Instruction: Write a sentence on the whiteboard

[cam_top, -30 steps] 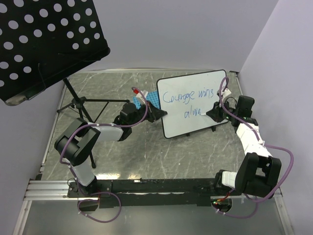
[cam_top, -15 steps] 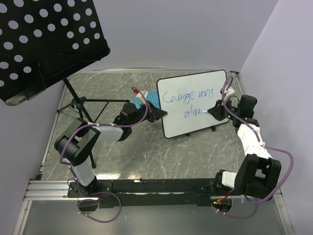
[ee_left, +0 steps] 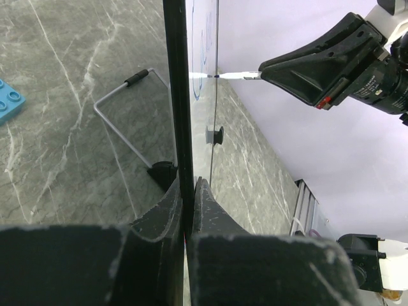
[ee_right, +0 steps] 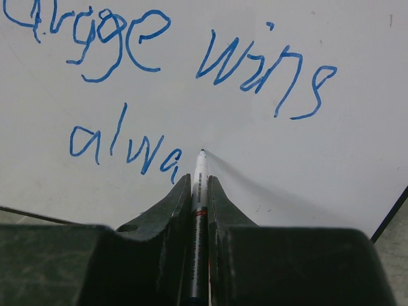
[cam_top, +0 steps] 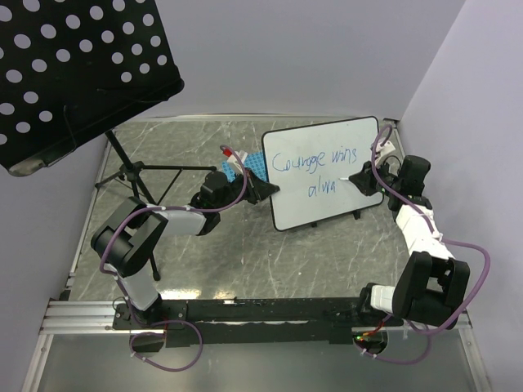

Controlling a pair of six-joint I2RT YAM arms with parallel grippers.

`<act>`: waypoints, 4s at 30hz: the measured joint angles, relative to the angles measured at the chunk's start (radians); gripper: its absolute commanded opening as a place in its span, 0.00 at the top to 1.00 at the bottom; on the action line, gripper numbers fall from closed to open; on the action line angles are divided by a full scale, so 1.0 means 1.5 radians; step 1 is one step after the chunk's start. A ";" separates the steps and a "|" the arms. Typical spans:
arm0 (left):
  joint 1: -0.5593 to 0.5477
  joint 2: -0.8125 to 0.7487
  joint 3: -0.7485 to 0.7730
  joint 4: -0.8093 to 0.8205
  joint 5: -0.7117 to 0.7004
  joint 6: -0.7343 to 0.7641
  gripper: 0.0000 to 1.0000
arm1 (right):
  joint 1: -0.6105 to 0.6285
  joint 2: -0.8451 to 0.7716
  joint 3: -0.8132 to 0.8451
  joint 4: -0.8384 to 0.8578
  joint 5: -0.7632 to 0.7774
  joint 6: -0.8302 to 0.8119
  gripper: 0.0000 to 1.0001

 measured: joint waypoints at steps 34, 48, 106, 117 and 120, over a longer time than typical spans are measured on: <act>0.001 0.001 0.000 -0.002 -0.001 -0.001 0.99 | -0.004 0.009 0.009 -0.076 0.002 -0.052 1.00; 0.001 0.001 0.000 -0.001 0.000 -0.001 0.99 | -0.004 0.030 0.038 -0.050 0.026 -0.027 1.00; 0.002 0.005 -0.002 0.006 0.004 0.000 0.99 | 0.019 -0.088 0.043 -0.168 -0.052 -0.031 1.00; 0.002 0.005 -0.007 0.014 0.004 -0.001 0.99 | -0.089 -0.087 0.034 -0.119 -0.068 0.003 1.00; 0.002 0.005 -0.007 0.016 0.004 0.000 0.99 | -0.113 -0.085 0.025 -0.102 -0.074 0.009 1.00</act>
